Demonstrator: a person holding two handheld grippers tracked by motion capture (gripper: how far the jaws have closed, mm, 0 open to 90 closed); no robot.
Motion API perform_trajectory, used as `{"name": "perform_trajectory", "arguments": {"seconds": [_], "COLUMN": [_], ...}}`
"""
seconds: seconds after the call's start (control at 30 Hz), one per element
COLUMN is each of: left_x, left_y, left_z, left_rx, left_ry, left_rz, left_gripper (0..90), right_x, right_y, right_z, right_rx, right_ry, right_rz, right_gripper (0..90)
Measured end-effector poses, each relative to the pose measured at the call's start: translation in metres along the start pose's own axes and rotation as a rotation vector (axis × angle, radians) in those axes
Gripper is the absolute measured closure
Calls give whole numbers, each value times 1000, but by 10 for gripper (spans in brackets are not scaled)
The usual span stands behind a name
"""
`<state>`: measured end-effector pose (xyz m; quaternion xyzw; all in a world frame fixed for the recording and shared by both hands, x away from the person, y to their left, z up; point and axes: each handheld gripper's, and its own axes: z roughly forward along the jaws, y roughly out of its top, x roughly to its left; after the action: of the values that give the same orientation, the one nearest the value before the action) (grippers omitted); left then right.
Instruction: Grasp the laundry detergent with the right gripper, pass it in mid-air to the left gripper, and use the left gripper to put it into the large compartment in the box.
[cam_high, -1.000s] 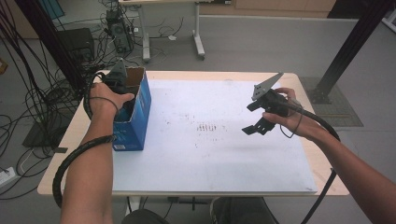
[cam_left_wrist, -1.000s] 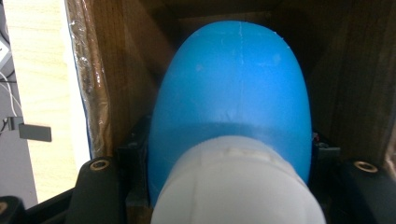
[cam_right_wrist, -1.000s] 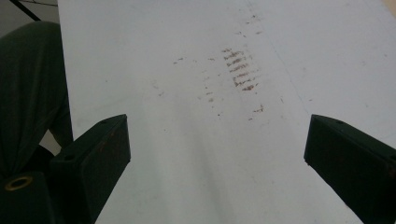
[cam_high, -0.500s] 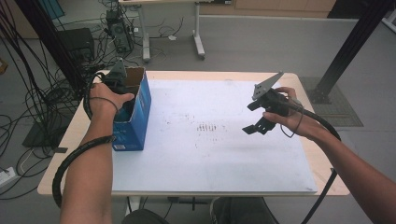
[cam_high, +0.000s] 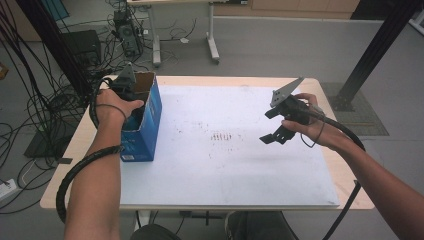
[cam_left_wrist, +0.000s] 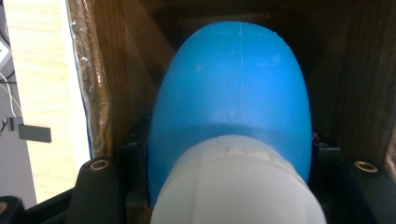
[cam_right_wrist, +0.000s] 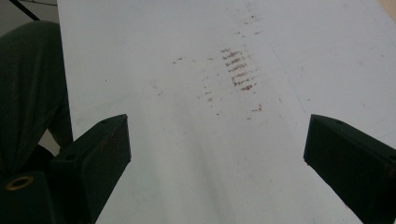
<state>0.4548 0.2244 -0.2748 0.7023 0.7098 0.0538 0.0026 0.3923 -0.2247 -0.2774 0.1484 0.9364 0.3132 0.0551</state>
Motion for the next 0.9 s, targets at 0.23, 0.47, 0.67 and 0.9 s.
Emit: {"name": "perform_trajectory", "arguments": {"seconds": [0.23, 0.47, 0.67, 0.9], "left_x": [-1, -1, -1, -2], "left_y": [0, 0, 0, 0], "left_z": [0, 0, 0, 0], "left_rx": [3, -1, -1, 0], "left_ry": [3, 3, 4, 7], "left_rz": [1, 0, 2, 3], "left_gripper": [367, 367, 367, 366], "right_x": [0, -1, 0, 0], "right_y": [-2, -2, -1, -2], "right_z": [-1, -2, -2, -3], "right_rx": [0, -3, -5, -4], "right_ry": [-2, -3, -2, -3], "right_rz": [4, 2, 2, 1], "right_gripper": [74, 74, 75, 74]}}
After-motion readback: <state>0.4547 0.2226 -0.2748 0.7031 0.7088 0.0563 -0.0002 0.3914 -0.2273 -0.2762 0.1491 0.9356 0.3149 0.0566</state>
